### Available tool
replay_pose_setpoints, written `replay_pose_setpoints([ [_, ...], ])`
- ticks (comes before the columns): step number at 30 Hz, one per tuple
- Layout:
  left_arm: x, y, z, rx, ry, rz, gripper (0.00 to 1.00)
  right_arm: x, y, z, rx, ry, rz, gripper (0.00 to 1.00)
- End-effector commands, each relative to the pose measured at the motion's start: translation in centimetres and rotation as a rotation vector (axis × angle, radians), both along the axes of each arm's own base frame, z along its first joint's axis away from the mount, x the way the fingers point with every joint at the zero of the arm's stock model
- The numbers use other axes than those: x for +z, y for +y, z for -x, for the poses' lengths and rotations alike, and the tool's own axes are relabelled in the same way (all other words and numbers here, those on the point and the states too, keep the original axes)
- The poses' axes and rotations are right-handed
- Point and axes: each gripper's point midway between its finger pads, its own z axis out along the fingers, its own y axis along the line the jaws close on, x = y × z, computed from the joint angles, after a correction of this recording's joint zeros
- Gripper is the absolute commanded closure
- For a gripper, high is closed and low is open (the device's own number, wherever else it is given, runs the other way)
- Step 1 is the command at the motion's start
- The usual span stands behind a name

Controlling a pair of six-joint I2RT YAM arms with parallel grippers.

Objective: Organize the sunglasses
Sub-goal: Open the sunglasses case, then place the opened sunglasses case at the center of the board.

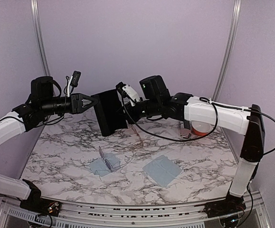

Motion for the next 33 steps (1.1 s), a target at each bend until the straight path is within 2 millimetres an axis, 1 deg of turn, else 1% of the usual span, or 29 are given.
replay_pose_setpoints([
  [1, 3.4, -0.9, 1.4, -0.092, -0.086, 0.093, 0.83, 3.0, -0.8, 0.5, 0.038, -0.015, -0.089, 0.96],
  [5, 4.0, -1.4, 2.5, -0.160, -0.092, 0.123, 0.83, 3.7, -1.2, 1.5, 0.096, 0.000, -0.124, 1.00],
  [8, 4.3, -1.9, 3.3, -0.220, -0.086, 0.147, 0.83, 4.2, -1.2, 2.9, 0.167, 0.012, -0.151, 1.00],
  [12, 4.3, -2.2, 3.8, -0.258, -0.079, 0.158, 0.82, 4.8, -1.3, 4.4, 0.240, 0.023, -0.169, 1.00],
  [13, 4.3, -2.2, 3.8, -0.257, -0.080, 0.159, 0.80, 4.8, -1.5, 4.7, 0.247, 0.025, -0.171, 1.00],
  [15, 4.2, -2.2, 3.6, -0.250, -0.081, 0.156, 0.74, 5.2, -1.9, 4.9, 0.248, 0.022, -0.177, 1.00],
  [17, 4.0, -2.2, 3.3, -0.235, -0.080, 0.152, 0.64, 5.6, -2.4, 5.0, 0.236, 0.019, -0.180, 1.00],
  [22, 3.4, -2.2, 2.6, -0.208, -0.067, 0.144, 0.42, 5.7, -3.4, 4.9, 0.186, 0.033, -0.162, 1.00],
  [23, 3.2, -2.2, 2.4, -0.200, -0.062, 0.141, 0.40, 5.6, -3.5, 4.9, 0.176, 0.035, -0.156, 1.00],
  [25, 3.0, -2.1, 2.1, -0.186, -0.057, 0.128, 0.33, 5.3, -4.0, 4.6, 0.146, 0.043, -0.136, 1.00],
  [27, 2.5, -1.9, 1.4, -0.149, -0.052, 0.094, 0.23, 5.1, -4.5, 4.6, 0.121, 0.049, -0.114, 1.00],
  [29, 2.0, -1.6, 0.8, -0.110, -0.040, 0.059, 0.18, 4.6, -5.2, 4.6, 0.098, 0.058, -0.089, 1.00],
  [30, 1.7, -1.4, 0.6, -0.094, -0.036, 0.045, 0.12, 4.5, -5.5, 4.6, 0.087, 0.061, -0.080, 1.00],
  [33, 1.6, -1.2, 0.3, -0.072, -0.035, 0.033, 0.03, 3.6, -6.7, 4.8, 0.047, 0.074, -0.041, 1.00],
])
